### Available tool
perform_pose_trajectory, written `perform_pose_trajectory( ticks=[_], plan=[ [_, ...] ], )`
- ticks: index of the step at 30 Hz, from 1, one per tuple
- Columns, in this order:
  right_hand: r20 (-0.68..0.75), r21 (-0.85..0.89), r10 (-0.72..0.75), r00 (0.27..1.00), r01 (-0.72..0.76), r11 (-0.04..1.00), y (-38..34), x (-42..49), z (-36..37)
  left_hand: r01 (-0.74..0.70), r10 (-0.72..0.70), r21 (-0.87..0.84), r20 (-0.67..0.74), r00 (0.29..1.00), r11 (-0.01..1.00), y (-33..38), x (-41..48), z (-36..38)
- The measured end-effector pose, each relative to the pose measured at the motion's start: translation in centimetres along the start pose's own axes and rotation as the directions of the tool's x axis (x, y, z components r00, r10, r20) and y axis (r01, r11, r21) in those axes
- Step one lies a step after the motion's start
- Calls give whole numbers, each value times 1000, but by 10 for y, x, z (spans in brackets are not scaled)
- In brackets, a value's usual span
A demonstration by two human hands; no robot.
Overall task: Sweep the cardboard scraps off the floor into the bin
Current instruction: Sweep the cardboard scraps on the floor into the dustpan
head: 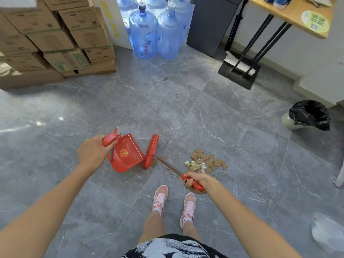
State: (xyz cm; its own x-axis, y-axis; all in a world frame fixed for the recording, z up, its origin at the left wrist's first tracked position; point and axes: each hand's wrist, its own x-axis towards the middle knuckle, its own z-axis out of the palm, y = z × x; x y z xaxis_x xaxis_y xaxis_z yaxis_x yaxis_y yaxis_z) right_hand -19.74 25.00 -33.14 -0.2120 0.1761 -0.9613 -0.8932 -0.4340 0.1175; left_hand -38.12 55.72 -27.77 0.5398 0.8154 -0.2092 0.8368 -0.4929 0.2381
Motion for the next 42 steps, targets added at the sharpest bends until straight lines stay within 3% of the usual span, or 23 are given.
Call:
perform_pose_trajectory(
  ticks=[10,22,31,36,42],
  plan=[
    [-153,-192,-19,988,-11,981,-10,4,-44,-71,71,5,54,996,997,8,-10,14],
    [-247,-138,-59,967,25,990,-27,-40,-167,-292,287,46,96,953,955,97,-37,52],
    [-269,-151,-85,959,45,988,-32,-72,-235,-343,335,71,101,937,937,160,-81,67],
    [-205,-67,-107,973,95,993,-32,-99,-262,-386,379,100,85,922,917,185,-100,74],
    [-49,223,-130,990,138,965,-32,-133,-283,-422,420,106,44,906,900,212,-117,76]
  ],
)
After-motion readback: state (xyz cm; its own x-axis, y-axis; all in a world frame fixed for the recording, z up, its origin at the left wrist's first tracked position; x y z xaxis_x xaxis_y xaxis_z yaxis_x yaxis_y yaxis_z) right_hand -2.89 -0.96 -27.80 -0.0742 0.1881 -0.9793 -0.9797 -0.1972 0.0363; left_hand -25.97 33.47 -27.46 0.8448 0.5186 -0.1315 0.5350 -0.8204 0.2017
